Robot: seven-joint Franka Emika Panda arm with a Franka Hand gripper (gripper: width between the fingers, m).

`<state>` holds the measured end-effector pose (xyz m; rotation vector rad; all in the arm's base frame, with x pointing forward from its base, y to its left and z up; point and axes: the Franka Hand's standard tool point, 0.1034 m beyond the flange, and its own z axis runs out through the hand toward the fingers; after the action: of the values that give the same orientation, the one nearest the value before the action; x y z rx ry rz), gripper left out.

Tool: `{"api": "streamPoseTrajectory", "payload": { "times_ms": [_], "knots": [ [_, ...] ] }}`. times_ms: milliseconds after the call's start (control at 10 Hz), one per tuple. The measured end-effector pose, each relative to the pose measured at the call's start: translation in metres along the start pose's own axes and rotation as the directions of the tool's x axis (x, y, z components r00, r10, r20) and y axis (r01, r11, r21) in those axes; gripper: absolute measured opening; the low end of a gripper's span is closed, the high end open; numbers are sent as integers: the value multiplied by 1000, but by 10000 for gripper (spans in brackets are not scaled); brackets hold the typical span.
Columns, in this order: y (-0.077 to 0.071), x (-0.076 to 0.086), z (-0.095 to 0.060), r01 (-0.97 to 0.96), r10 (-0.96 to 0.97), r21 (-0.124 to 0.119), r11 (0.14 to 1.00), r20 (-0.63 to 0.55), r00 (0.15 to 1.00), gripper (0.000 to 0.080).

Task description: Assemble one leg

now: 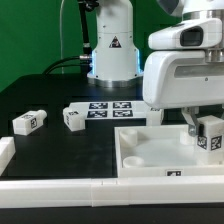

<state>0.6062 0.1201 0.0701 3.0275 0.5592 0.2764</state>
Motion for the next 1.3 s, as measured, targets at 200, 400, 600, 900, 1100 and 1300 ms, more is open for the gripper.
{"api": "streamPoseTrajectory", "payload": {
  "times_ms": [200,400,600,900,1100,1300],
  "knots": [
    [0,0,0,-42,42,0,999,0,999,291],
    [-1,0,0,-98,98,4,995,-3,995,291],
    [-5,-1,0,-471,471,6,882,-13,882,291],
    [2,-6,1,-779,778,-36,627,-30,627,292],
    [11,-12,0,-882,879,-67,466,-73,470,307],
    [22,-24,-1,-943,939,-111,314,-108,325,314]
  ]
}}
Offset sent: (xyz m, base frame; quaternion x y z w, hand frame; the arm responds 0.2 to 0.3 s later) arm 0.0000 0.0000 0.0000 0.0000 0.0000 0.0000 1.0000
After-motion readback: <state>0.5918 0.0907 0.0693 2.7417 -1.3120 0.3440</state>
